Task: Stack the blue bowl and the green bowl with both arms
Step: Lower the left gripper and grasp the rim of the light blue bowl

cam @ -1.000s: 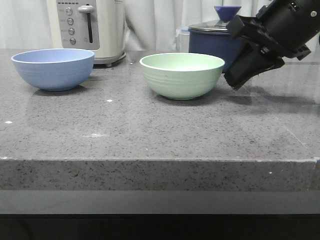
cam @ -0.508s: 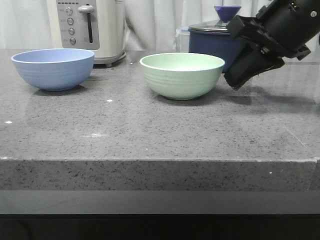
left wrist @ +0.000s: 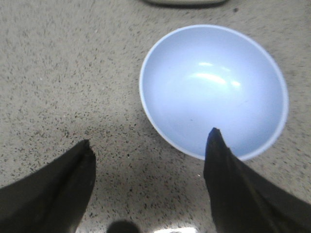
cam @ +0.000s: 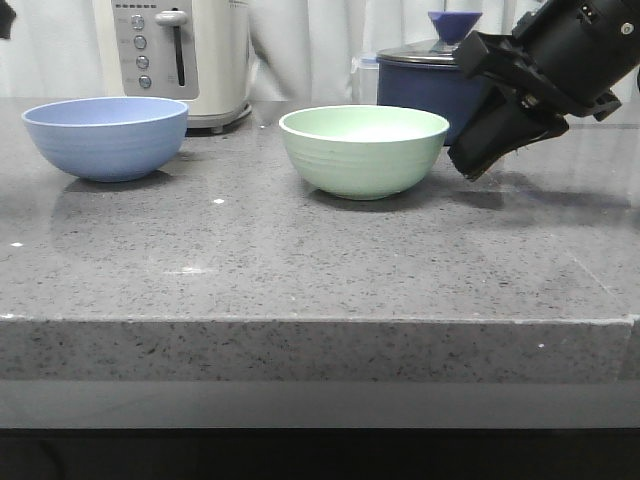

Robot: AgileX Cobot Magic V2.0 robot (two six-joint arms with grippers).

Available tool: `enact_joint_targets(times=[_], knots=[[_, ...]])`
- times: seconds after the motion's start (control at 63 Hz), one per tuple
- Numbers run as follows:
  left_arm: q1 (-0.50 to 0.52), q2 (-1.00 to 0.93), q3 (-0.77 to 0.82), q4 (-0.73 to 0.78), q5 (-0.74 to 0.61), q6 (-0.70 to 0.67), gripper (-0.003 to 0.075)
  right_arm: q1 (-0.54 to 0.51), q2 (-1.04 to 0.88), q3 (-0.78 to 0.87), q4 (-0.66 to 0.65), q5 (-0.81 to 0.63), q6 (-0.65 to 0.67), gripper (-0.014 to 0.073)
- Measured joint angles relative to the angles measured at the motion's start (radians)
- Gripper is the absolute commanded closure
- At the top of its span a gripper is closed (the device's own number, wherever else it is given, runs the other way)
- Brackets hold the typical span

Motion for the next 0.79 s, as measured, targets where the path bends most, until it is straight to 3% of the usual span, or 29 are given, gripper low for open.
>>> enact_joint_targets(times=[0.794], knots=[[0.059,0.387,-0.292,-0.12,0.143,0.058,0.0248,0.0,0.0,0.0,0.0,0.0,-0.003,0.0657]])
